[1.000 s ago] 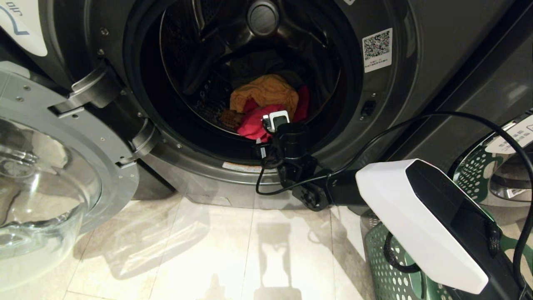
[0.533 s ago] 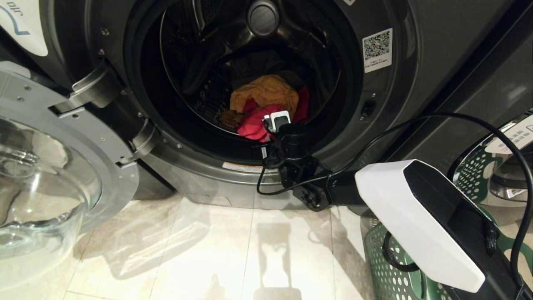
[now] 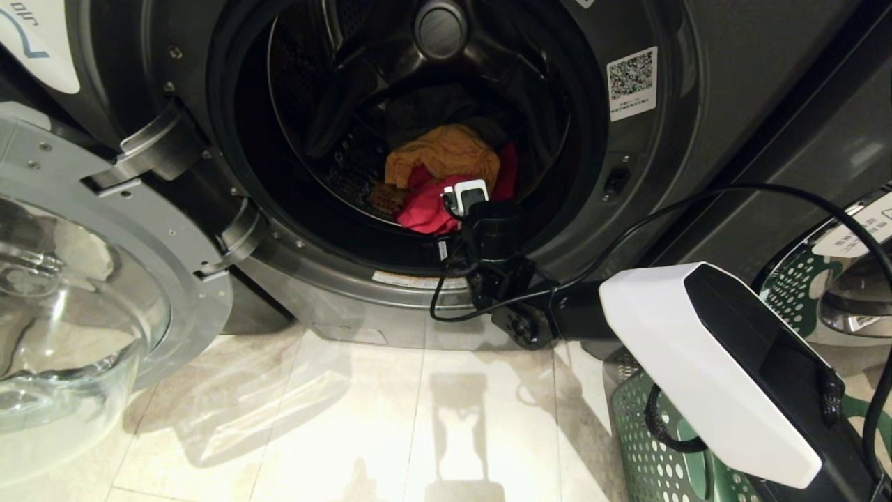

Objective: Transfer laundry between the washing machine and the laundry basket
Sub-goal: Pick a cloth and place it into the basket

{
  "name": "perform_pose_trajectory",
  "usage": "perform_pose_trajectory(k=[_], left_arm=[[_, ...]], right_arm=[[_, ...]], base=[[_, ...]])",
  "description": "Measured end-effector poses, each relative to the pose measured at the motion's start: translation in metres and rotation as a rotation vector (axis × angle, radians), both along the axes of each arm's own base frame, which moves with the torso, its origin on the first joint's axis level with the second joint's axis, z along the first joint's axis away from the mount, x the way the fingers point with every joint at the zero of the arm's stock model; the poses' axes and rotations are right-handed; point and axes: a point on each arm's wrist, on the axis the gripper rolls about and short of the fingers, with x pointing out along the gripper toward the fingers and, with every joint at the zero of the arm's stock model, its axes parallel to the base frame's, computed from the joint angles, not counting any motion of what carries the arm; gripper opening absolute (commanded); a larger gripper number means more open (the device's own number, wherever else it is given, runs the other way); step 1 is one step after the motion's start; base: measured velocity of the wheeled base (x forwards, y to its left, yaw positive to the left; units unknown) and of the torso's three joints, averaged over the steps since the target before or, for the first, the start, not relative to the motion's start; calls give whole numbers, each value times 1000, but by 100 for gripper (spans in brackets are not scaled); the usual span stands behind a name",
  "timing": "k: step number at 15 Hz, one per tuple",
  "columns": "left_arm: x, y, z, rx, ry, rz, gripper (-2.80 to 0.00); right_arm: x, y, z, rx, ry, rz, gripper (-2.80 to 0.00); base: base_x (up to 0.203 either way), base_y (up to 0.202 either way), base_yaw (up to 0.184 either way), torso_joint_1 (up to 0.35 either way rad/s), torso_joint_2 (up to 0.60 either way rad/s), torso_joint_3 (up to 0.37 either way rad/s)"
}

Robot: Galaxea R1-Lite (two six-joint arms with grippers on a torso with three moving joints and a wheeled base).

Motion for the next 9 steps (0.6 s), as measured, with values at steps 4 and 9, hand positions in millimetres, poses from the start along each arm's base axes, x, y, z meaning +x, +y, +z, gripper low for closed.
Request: perform_pose_trajectory(k=[4,9], left_arm=[[0,0,0,0,0,0,-280],[0,0,0,0,0,0,-280]], right_arm=[[-26,9,35,44,-46,9,-280],[-65,17,44,15,-2,51,-280]], base=[[0,0,0,0,0,0],[0,0,0,0,0,0]])
